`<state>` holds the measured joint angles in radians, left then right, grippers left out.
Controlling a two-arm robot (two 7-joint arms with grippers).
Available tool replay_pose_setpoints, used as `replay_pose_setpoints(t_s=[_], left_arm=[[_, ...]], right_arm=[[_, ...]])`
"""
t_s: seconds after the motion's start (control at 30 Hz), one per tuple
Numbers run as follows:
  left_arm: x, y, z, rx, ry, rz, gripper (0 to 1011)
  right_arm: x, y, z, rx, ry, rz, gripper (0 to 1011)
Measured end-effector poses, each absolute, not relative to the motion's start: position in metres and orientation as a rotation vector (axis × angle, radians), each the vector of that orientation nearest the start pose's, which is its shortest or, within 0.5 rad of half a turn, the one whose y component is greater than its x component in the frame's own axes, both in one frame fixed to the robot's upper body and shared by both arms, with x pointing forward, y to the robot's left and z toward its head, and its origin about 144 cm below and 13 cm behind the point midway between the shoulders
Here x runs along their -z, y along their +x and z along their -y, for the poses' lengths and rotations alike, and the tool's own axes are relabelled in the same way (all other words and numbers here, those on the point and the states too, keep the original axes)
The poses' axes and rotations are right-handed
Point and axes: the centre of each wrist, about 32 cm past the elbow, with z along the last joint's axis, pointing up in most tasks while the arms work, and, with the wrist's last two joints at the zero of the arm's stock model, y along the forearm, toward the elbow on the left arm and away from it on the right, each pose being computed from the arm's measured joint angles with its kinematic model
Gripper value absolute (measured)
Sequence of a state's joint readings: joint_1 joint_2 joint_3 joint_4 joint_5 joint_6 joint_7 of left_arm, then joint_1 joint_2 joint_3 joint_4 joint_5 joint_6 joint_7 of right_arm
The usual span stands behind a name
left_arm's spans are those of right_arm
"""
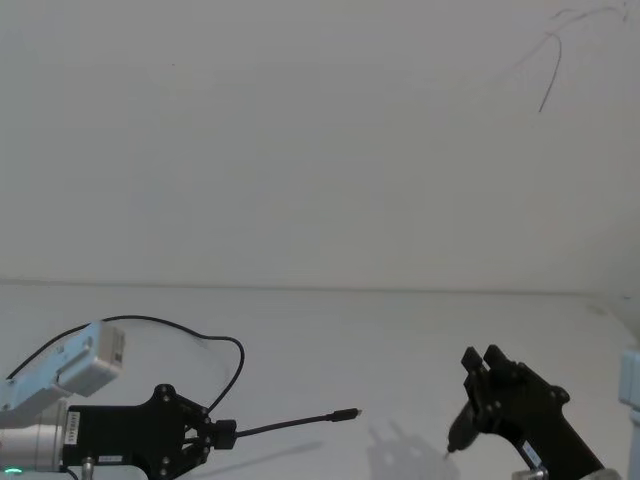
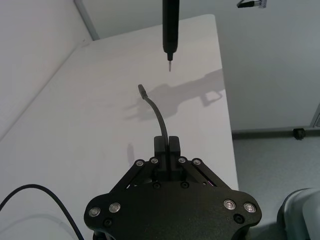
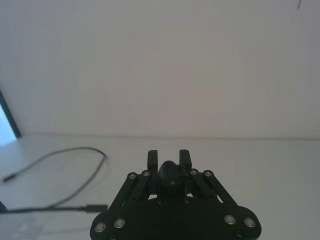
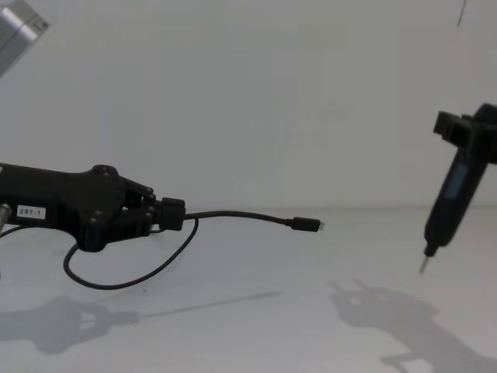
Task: Pick up the data cable with the one hand.
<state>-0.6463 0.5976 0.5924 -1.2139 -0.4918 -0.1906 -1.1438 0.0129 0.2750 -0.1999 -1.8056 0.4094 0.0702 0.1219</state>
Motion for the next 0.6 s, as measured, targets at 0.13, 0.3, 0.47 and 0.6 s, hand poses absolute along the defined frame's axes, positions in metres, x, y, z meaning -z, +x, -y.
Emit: replay_pose_setpoints(t_s=[0.13, 0.3, 0.47, 0.6], left_arm=[[-1.249, 0.594, -0.318, -0.153, 0.211, 0.277, 39], [-1.249, 0.593, -0.320, -0.148, 0.204, 0.276, 39], [-1.249, 0.593, -0.321, -0.145, 0.201, 0.275, 39], [-1.249, 0.593, -0.321, -0.143, 0.199, 0.274, 39]], right_arm=[[-1.217, 0.451, 0.223, 1.153, 0.226, -0.066, 251], [-1.226, 0.452, 0.218, 1.120, 0.282, -0.127, 251], [-1.233, 0.453, 0.213, 1.085, 0.326, -0.176, 251], [-1.238, 0.453, 0.208, 1.052, 0.359, -0.210, 251]])
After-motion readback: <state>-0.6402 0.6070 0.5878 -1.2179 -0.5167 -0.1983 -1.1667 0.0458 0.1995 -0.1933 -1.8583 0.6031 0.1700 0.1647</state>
